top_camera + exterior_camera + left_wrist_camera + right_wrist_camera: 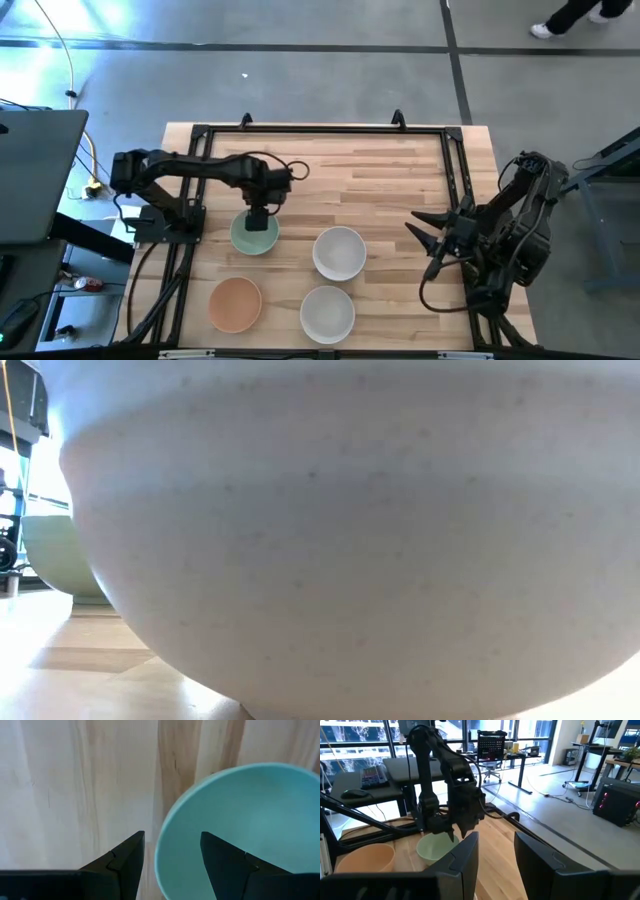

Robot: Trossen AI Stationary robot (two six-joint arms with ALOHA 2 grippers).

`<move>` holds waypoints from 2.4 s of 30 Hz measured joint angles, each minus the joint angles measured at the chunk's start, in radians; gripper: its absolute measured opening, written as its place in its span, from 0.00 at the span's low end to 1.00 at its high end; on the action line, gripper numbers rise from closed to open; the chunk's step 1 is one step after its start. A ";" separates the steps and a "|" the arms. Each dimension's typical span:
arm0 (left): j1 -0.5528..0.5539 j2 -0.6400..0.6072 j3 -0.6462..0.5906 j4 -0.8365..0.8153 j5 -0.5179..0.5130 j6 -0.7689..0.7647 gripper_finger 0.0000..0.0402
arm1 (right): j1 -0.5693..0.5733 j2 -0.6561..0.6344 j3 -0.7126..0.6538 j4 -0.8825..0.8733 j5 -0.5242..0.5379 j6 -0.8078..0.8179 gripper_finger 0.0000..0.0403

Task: Nest bowls inside each other
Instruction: Stack the light blue bowl on top of the white bowl

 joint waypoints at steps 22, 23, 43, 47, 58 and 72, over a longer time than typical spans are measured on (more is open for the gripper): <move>0.020 0.027 -0.060 0.058 0.040 0.010 0.36 | 0.000 0.000 0.000 0.022 -0.001 0.000 0.29; 0.016 0.027 -0.071 0.059 0.039 0.007 0.36 | 0.000 0.000 0.000 0.021 -0.001 0.000 0.29; 0.010 0.025 -0.169 0.137 0.122 -0.037 0.03 | 0.000 0.000 0.000 0.021 -0.002 0.022 0.29; 0.010 0.025 -0.168 0.133 0.142 -0.050 0.01 | 0.000 0.000 0.000 0.021 -0.002 0.026 0.29; 0.013 0.026 0.046 -0.051 0.174 -0.051 0.00 | -0.004 0.000 0.000 0.016 -0.002 0.024 0.29; 0.005 0.026 0.371 -0.130 0.204 -0.105 0.00 | -0.004 0.001 0.000 0.032 -0.002 0.024 0.29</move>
